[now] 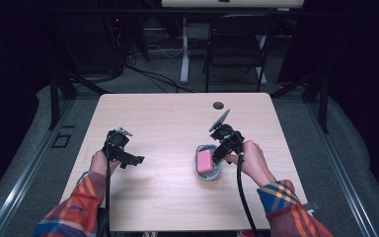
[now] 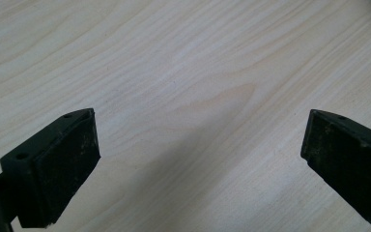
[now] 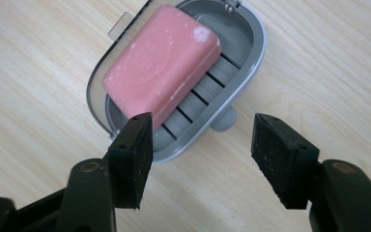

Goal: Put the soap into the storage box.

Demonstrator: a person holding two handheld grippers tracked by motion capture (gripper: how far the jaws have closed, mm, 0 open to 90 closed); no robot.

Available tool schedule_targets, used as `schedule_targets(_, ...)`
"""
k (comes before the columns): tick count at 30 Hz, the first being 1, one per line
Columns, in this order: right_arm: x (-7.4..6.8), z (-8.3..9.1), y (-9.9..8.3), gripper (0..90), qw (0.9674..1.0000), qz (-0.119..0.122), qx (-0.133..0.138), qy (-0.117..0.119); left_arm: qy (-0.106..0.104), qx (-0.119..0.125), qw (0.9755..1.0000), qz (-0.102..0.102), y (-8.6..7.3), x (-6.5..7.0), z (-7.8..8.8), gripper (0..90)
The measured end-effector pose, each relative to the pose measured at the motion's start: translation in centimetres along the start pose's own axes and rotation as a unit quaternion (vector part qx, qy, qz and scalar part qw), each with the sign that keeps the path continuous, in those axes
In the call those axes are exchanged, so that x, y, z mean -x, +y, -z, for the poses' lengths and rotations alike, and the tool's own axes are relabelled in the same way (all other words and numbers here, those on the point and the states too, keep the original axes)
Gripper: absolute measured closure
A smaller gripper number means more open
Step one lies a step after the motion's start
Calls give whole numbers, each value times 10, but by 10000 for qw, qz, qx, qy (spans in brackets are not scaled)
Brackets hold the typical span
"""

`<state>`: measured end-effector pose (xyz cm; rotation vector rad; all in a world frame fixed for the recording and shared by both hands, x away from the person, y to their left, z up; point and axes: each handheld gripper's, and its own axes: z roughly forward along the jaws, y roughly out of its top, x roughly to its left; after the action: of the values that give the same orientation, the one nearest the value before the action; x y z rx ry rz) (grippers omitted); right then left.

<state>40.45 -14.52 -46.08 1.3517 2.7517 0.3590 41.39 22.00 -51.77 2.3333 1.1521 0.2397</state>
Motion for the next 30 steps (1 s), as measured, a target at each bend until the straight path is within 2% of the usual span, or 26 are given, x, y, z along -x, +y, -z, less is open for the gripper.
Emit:
schedule_targets(7, 7, 18, -20, 310, 9992, 242, 310, -85, -15, 20, 10000, 15, 0, 0, 0, 0)
schedule_targets(9, 10, 22, -27, 282, 9981, 410, 442, -151, -16, 26, 10000, 16, 0, 0, 0, 1)
schedule_targets(15, 17, 34, -46, 150, 9957, 599, 603, -363, -11, 51, 10000, 3, 0, 0, 1, 1)
schedule_targets(21, 29, 39, -67, 107, 9943, 588, 728, -502, -15, 69, 10000, 14, -1, 0, 1, 0)
schedule_targets(25, 39, 39, -83, 46, 9945, 525, 768, -473, -25, 82, 10000, 17, -1, 0, 2, 0)
schedule_targets(27, 45, 37, -91, 31, 9940, 516, 759, -601, -29, 86, 10000, 19, -1, 0, 1, 0)
schedule_targets(30, 54, 32, -105, 5, 9939, 356, 853, -598, -30, 96, 9999, 13, -1, 0, 2, 0)
